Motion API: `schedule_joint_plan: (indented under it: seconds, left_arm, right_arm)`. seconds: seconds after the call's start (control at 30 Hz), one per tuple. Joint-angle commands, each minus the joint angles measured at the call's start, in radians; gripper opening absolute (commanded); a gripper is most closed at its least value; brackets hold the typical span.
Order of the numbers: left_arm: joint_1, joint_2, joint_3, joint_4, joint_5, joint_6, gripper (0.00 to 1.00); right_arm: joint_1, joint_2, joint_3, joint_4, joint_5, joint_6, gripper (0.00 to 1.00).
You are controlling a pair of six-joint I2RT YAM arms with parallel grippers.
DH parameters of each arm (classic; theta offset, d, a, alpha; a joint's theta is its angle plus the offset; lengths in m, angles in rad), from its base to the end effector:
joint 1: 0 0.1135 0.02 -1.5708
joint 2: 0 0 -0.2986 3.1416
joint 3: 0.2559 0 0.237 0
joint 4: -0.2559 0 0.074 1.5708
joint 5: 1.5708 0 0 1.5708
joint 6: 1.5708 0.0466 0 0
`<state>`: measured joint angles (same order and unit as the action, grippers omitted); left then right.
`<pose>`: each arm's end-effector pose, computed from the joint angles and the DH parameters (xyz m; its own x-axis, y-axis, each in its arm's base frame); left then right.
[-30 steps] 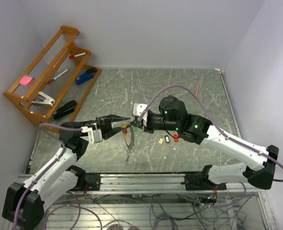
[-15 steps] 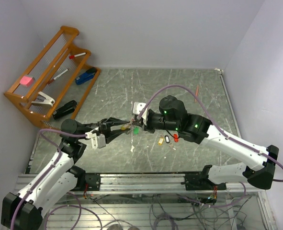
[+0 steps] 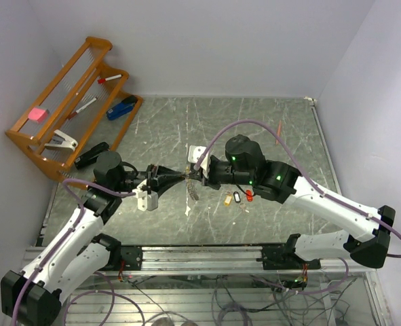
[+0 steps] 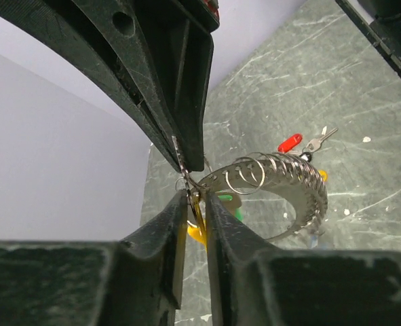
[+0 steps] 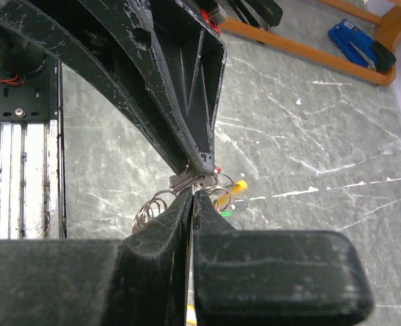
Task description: Put the keys on the keyring
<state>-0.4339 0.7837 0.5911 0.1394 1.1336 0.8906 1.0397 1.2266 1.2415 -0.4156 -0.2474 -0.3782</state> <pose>0.1080 -0.0966 0.3343 0.7462 0.0170 -0.6655 0.6657 -0.0150 0.7461 0.1205 0.2277 0.4115 0.1673 -0.4221 -0.8910 -0.9560 0.1515 -0.2512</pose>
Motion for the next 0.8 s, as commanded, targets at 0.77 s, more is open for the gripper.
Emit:
schedule_joint_plan:
  seconds: [0.77]
  left_arm:
    - [0.0, -0.03, 0.036, -0.087, -0.023, 0.074, 0.07]
  right_arm:
    - [-0.013, -0.025, -0.019, 0.147, 0.031, 0.098, 0.0]
